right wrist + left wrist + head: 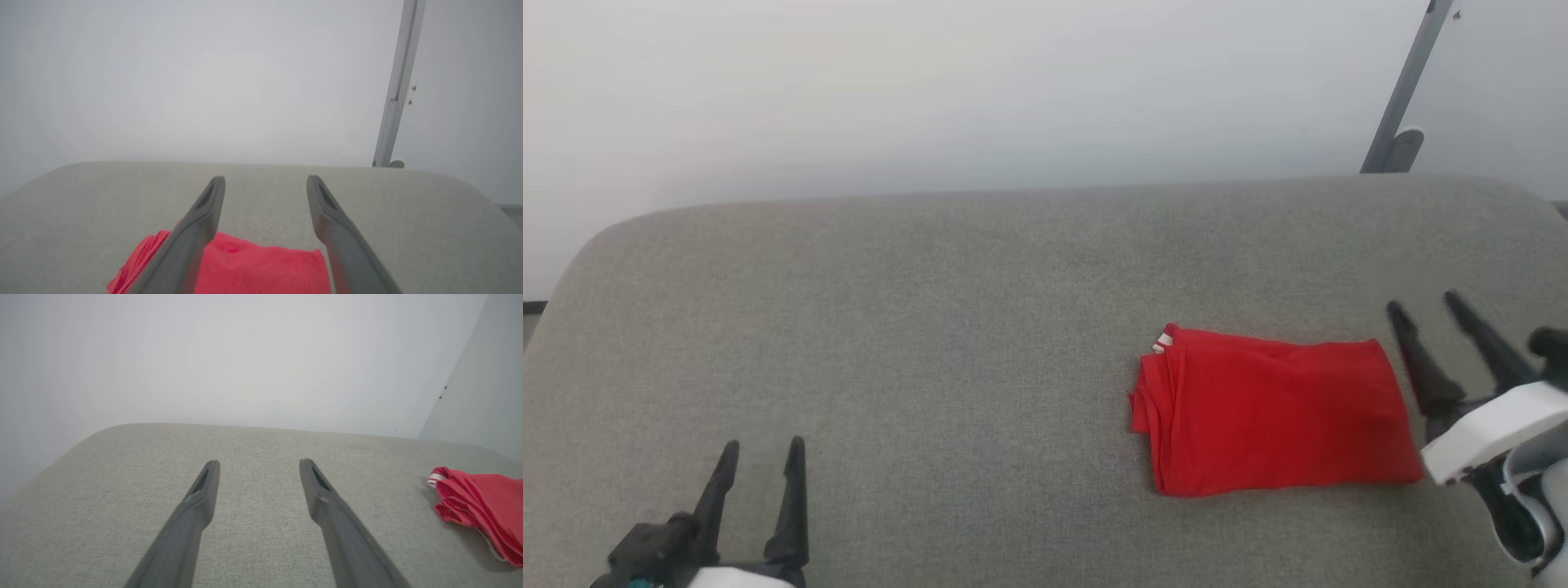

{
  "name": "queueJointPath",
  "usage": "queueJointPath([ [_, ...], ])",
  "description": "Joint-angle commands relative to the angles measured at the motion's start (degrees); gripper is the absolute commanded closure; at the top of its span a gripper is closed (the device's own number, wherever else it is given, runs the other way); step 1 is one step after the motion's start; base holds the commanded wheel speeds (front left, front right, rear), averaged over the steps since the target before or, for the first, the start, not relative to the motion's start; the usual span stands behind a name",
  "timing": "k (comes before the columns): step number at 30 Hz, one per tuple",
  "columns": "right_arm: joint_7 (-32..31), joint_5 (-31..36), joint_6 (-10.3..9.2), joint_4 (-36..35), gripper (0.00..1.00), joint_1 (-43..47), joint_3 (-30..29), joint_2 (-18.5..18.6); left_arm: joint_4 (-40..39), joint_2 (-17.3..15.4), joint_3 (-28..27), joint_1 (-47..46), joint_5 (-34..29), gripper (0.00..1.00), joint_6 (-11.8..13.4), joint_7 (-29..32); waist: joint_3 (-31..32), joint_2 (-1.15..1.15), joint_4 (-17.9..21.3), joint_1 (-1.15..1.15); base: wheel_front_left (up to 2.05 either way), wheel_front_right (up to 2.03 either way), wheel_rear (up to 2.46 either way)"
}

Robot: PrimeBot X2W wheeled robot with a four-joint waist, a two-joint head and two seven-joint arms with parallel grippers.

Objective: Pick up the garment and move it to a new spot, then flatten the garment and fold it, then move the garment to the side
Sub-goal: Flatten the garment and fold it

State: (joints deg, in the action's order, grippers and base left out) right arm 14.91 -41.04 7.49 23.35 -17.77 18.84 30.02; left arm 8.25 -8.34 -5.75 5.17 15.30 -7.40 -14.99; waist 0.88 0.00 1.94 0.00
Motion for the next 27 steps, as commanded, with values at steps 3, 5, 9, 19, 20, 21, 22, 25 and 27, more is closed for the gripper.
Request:
queueJointPath([
  [3,0.3,3.9,-0.02,-3.8,0.0,4.0,-4.5,-2.0,-1.5,0.6,-1.0,1.9,0.1,0.0,-0.1,-0.2,0.6,0.0,-0.1,0.0,0.0,0.0,0.0],
  [5,0.3,5.7,-0.02,-6.2,0.0,6.3,-6.4,-2.8,-2.3,0.7,-1.3,2.7,-0.1,0.0,-0.1,-0.2,0.9,0.0,-0.3,0.0,0.0,0.0,0.0],
  [9,0.3,7.6,-0.02,-9.8,0.0,10.5,-9.9,-4.7,-3.6,1.0,-1.8,4.5,-0.5,0.0,-0.1,-0.2,1.0,0.0,-0.4,0.0,0.0,0.0,0.0],
  [19,0.3,10.1,-0.03,-15.7,0.0,19.5,-17.1,-6.6,-6.3,2.2,-2.8,8.0,-1.3,0.0,-0.1,-0.2,0.7,0.0,-0.7,0.0,0.0,0.0,0.0],
  [20,0.3,10.3,-0.03,-16.1,0.0,20.2,-17.7,-6.8,-6.8,2.3,-2.9,8.4,-1.4,0.0,-0.1,-0.2,0.6,0.0,-0.6,0.0,0.0,0.0,0.0],
  [21,0.3,10.5,-0.02,-16.6,0.0,20.9,-18.2,-6.9,-7.2,2.5,-3.1,8.8,-1.6,0.0,-0.1,-0.2,0.5,0.0,-0.6,0.0,0.0,0.0,0.0],
  [22,0.3,10.7,-0.03,-17.0,0.0,21.3,-18.6,-6.9,-7.6,2.6,-3.2,9.1,-1.7,0.0,-0.1,-0.2,0.4,0.0,-0.5,0.0,0.0,0.0,0.0],
  [25,0.3,11.2,-0.03,-17.7,0.0,22.2,-19.4,-7.1,-8.5,2.8,-3.3,9.8,-2.2,0.0,-0.1,-0.2,0.1,0.0,-0.4,0.0,0.0,0.0,0.0],
  [27,0.3,11.7,-0.03,-18.1,0.0,22.3,-19.5,-7.3,-8.9,2.9,-3.3,9.8,-2.4,0.0,-0.1,-0.2,-0.1,0.0,-0.5,0.0,0.0,0.0,0.0],
])
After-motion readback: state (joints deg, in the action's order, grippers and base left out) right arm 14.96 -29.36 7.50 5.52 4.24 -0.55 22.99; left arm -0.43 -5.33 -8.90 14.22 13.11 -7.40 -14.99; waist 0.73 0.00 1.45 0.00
